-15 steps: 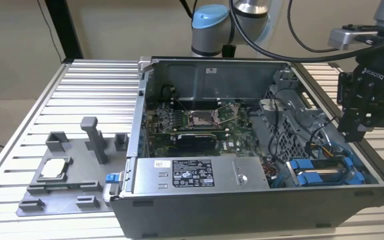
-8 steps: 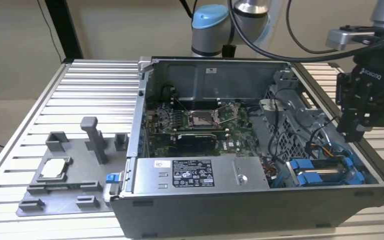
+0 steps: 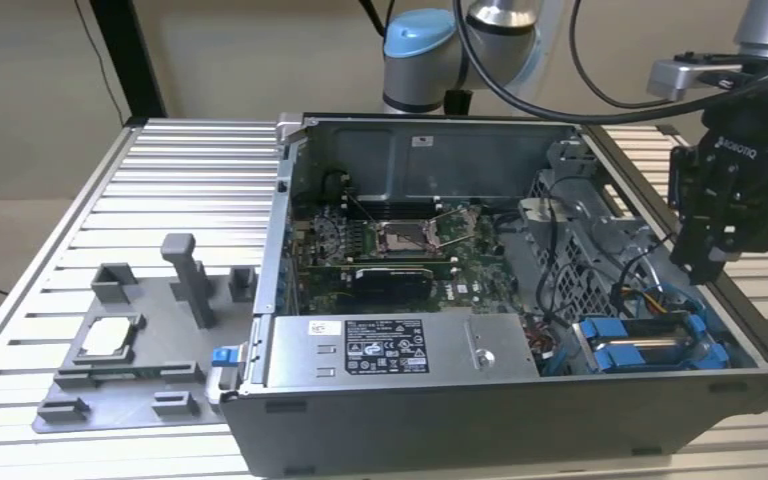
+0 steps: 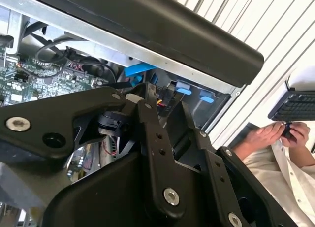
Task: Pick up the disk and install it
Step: 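Insert the second disk wire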
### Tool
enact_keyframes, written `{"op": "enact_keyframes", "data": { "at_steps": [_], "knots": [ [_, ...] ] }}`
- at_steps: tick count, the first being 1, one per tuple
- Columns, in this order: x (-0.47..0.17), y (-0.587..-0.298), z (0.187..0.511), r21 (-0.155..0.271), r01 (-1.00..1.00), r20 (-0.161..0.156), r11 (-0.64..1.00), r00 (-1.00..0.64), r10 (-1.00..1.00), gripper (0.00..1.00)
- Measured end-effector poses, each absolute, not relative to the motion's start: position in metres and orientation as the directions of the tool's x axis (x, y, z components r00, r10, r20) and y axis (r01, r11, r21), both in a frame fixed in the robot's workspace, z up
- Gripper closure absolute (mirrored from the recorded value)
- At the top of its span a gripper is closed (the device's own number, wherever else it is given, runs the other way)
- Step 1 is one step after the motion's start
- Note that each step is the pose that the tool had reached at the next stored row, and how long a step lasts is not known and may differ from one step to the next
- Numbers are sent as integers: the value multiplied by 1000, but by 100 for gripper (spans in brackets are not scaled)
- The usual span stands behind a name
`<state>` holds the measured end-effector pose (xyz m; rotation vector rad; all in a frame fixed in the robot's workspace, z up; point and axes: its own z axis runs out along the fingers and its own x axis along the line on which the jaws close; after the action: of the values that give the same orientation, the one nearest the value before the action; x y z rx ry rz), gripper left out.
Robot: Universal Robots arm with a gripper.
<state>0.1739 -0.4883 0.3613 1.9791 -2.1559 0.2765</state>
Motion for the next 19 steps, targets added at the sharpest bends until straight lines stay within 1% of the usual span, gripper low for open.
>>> {"op": "enact_keyframes", "data": {
  "at_steps": [5,6,19],
  "knots": [
    [174,-488,360,-2,-996,282,85,-82,-956,0],
    [174,-488,359,-3,-996,284,85,-82,-955,100],
    [174,-487,358,-3,-996,291,85,-82,-953,100]
  ]
}}
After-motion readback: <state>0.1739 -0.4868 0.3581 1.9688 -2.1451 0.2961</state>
